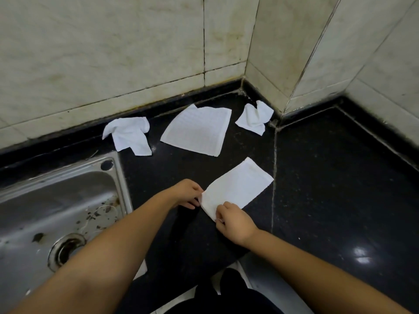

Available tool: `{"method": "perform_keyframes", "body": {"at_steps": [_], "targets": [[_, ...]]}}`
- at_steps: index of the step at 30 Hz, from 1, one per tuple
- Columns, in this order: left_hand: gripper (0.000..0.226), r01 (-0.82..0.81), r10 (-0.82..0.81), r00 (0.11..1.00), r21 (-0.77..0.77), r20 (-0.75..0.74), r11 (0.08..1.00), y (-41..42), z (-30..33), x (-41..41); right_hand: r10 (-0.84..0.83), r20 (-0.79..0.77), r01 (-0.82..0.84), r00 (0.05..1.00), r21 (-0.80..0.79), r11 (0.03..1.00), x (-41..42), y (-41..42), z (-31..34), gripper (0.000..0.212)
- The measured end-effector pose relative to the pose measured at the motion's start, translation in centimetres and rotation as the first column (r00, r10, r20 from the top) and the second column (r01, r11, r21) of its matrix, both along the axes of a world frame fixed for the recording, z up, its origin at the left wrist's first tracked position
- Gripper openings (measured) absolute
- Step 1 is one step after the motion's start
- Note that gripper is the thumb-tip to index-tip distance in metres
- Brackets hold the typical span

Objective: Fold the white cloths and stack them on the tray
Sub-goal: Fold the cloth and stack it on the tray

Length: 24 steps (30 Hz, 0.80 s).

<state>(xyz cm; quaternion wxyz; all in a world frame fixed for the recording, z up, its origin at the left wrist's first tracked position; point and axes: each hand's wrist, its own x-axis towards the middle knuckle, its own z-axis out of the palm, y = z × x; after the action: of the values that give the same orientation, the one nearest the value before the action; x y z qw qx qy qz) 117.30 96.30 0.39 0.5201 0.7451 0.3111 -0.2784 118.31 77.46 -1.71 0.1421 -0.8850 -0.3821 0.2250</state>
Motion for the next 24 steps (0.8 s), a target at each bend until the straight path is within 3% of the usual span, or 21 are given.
{"method": "perform_keyframes", "body": {"at_steps": [4, 9, 12, 15, 17, 21, 24], "targets": [[0.026, -0.040, 0.036, 0.998, 0.087, 0.045, 0.995, -0.3, -1.3, 0.2, 0.005, 0.055, -0.007, 0.998, 0.038, 0.999, -0.3, -0.8, 0.2, 0.017], [0.034, -0.208, 0.206, 0.977, 0.041, 0.055, 0.977, -0.8, -1.6, 0.2, 0.093, 0.172, -0.087, 0.981, -0.044, 0.995, -0.9, -0.6, -0.1, 0.019], [0.034, -0.138, 0.131, 0.988, 0.091, 0.080, 0.986, -0.8, -1.8, 0.2, 0.098, 0.177, -0.080, 0.979, -0.107, 0.991, -1.1, -0.4, -0.2, 0.025], [0.017, -0.050, 0.035, 0.995, 0.178, 0.089, 0.983, -0.7, -2.1, 0.1, 0.165, 0.168, -0.138, 0.972, -0.165, 0.977, -1.1, -0.5, -0.2, 0.039], [0.011, -0.043, 0.026, 0.996, 0.195, 0.091, 0.980, -0.7, -2.0, 0.2, 0.207, 0.190, -0.173, 0.960, -0.179, 0.968, -1.0, -0.6, -0.1, 0.038], [0.008, -0.053, 0.041, 0.996, 0.166, 0.075, 0.985, -0.6, -1.7, 0.6, 0.167, 0.202, -0.143, 0.965, -0.128, 0.981, -0.5, -0.5, -0.1, 0.024], [0.013, -0.082, 0.076, 0.994, 0.087, 0.073, 0.993, -0.5, -0.8, 1.2, 0.071, 0.147, -0.072, 0.987, 0.001, 0.997, 0.1, -0.7, 0.2, 0.018]]}}
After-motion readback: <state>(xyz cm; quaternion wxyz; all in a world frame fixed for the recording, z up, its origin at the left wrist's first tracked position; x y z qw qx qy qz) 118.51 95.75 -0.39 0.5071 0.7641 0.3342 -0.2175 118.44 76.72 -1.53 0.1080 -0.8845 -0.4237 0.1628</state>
